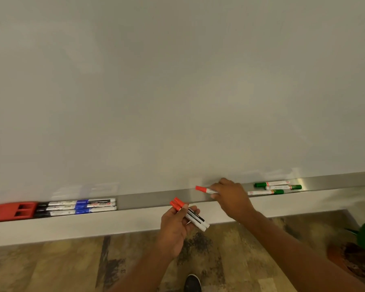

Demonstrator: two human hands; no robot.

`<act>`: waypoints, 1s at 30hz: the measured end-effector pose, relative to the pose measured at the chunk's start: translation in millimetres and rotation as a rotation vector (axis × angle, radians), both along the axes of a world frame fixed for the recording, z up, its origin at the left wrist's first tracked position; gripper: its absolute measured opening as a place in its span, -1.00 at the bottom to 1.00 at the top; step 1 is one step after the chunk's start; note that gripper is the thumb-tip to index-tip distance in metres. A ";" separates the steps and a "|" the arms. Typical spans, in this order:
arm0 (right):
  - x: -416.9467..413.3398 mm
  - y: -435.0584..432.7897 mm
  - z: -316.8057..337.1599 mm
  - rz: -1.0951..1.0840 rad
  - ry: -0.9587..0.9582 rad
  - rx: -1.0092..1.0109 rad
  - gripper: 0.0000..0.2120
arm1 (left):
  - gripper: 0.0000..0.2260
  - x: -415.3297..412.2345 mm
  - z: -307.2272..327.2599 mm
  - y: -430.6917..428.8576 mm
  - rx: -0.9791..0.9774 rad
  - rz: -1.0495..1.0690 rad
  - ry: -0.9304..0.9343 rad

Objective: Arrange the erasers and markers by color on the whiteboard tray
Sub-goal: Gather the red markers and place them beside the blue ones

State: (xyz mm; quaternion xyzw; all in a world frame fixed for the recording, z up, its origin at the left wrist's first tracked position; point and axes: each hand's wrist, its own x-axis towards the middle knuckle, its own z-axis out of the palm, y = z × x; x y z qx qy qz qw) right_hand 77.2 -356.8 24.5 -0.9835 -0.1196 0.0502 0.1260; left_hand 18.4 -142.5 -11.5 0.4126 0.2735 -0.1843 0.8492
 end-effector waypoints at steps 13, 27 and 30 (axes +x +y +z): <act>-29.4 102.7 4.8 -0.096 0.048 0.542 -0.86 | -0.78 -1.4 8.4 27.2 -0.078 0.093 -0.039; -47.4 147.1 4.4 -0.634 0.389 1.169 -0.83 | -0.81 11.2 17.7 93.6 -0.120 0.232 -0.045; -57.1 163.8 3.9 -0.711 0.485 1.391 -0.84 | -0.88 10.6 17.3 105.3 -0.132 0.258 -0.040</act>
